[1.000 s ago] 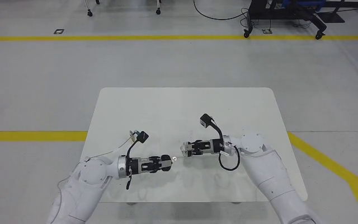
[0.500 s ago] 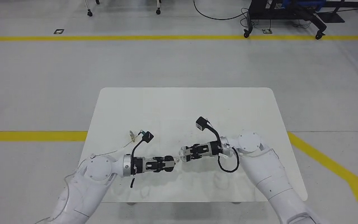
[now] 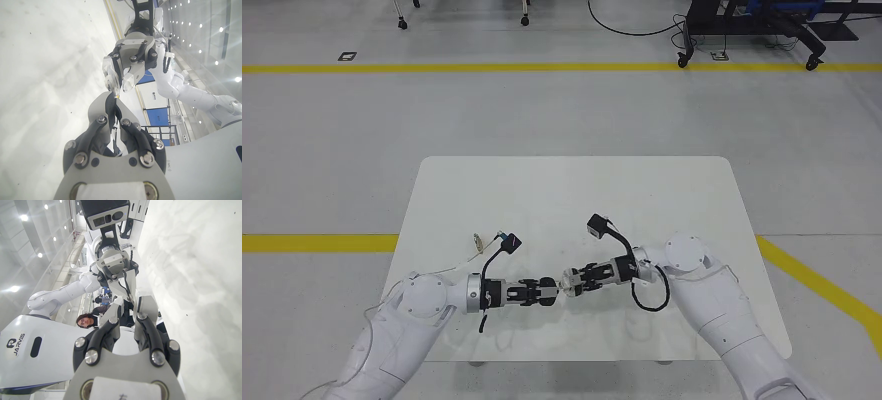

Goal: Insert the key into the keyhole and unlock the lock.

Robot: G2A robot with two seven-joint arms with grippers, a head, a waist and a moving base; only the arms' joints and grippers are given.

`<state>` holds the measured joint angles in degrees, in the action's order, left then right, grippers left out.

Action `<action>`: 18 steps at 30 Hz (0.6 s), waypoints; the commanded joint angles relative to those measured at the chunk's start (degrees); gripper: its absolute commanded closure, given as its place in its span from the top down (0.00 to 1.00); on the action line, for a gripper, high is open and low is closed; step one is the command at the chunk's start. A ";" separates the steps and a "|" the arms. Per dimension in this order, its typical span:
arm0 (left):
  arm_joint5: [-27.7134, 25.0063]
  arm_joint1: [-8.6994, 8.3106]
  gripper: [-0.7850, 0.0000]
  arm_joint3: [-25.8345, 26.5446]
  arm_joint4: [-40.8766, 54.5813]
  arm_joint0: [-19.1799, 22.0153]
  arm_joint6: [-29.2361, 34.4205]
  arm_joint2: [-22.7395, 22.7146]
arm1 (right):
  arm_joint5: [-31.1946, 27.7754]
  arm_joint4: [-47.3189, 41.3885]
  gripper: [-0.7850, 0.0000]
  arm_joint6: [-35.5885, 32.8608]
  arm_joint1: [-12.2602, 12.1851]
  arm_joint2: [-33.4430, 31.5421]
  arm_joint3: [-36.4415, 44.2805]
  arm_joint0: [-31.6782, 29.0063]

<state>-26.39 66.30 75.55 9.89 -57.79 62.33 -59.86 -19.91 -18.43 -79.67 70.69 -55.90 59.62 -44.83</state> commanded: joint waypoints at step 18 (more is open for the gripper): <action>0.55 -0.21 0.00 0.13 -0.09 0.27 -0.63 0.96 | -0.22 1.20 0.00 -0.19 -0.01 2.03 0.20 0.51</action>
<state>-25.93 66.12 75.67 9.42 -57.46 61.71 -58.77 -20.15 -17.46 -79.91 70.69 -53.97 59.81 -44.35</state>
